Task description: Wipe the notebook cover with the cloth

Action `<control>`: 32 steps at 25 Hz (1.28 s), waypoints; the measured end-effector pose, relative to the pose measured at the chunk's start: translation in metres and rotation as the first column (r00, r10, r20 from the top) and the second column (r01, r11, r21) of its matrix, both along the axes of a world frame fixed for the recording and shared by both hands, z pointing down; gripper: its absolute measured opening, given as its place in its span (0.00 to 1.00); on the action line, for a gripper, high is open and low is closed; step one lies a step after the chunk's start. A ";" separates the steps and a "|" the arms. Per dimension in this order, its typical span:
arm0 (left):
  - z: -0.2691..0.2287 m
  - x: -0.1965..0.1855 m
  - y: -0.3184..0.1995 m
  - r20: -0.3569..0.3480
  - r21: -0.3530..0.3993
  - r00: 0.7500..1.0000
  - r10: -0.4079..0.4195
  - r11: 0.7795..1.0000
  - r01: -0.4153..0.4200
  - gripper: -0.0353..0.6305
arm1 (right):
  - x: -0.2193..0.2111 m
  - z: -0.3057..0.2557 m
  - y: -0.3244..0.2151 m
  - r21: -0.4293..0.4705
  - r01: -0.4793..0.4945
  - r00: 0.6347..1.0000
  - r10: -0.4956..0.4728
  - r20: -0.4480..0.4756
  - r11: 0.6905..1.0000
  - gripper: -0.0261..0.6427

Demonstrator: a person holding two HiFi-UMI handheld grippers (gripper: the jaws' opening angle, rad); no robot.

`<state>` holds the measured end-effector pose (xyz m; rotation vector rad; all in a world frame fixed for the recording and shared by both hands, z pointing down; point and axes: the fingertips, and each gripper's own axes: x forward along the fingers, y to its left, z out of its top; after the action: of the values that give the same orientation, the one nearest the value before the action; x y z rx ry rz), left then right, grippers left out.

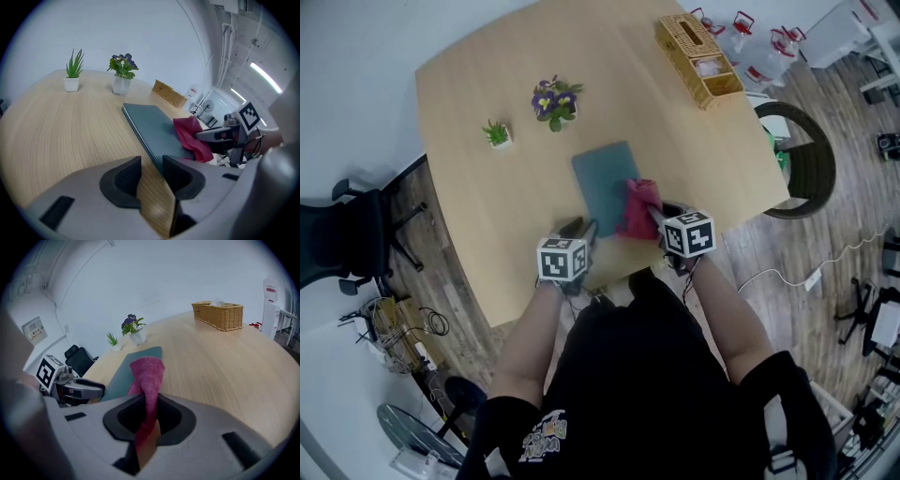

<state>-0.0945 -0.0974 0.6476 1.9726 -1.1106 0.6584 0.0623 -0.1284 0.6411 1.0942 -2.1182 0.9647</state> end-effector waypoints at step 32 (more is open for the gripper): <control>-0.004 0.010 -0.031 -0.028 -0.015 1.000 0.010 1.000 -0.010 0.36 | -0.090 -0.071 -0.051 0.094 0.130 0.973 -0.145 0.178 0.987 0.13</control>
<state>-0.0842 -0.1285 0.6434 1.9697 -1.0765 0.6413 -0.0276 -0.1797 0.5700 0.9121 -2.3676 0.9527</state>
